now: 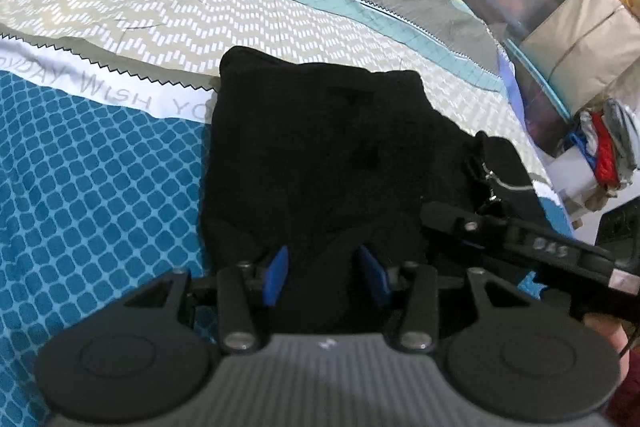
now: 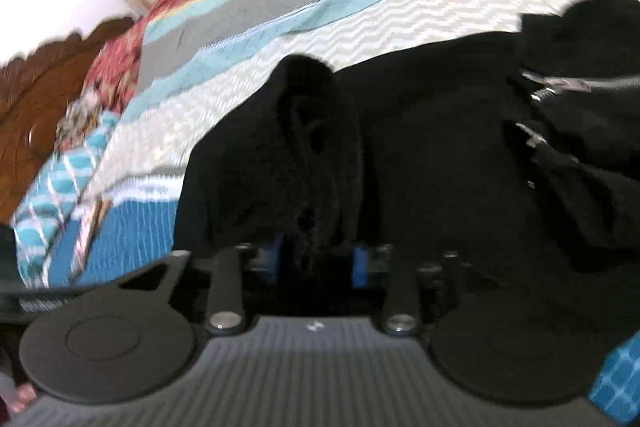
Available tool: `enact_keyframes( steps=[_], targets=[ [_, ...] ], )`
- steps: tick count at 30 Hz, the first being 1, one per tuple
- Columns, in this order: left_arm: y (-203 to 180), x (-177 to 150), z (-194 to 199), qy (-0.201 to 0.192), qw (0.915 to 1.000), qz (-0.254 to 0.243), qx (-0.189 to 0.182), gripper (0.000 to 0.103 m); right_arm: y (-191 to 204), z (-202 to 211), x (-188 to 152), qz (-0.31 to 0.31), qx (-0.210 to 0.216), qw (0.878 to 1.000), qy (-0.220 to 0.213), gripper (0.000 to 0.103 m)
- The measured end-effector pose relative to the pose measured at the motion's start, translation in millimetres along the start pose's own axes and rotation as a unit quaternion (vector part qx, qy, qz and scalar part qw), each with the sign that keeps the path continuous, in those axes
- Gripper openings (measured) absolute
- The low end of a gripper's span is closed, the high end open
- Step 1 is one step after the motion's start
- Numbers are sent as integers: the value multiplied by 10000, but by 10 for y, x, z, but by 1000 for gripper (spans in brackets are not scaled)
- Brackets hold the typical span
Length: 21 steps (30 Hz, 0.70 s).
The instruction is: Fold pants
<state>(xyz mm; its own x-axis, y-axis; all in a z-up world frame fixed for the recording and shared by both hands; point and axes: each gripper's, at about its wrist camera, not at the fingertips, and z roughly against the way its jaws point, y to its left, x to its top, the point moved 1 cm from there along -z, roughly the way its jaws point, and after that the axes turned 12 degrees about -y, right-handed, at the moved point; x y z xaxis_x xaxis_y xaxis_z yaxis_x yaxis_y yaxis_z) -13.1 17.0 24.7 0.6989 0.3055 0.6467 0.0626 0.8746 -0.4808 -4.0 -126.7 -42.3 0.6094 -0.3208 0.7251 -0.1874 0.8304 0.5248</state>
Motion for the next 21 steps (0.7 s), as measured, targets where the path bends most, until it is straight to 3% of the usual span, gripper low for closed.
enact_keyframes(
  steps=[7,12,18,21],
  targets=[
    [89,248,371,-549,9972,440,-240,42,-51,301,197,-302,119,9967,-747,49],
    [-116,327,241,-437,9986,96,-300,42,-146,467,263,-487,61,9921,-1152,49],
    [-475,355,-39,-57,9979,-407,-500,42,-454,887,396,-552,-631,9775,-1936,50],
    [-685,432,-169,-11,9963,-677,-526,47,-735,1125,413,-677,-1209,9623,-2340,67]
  ],
)
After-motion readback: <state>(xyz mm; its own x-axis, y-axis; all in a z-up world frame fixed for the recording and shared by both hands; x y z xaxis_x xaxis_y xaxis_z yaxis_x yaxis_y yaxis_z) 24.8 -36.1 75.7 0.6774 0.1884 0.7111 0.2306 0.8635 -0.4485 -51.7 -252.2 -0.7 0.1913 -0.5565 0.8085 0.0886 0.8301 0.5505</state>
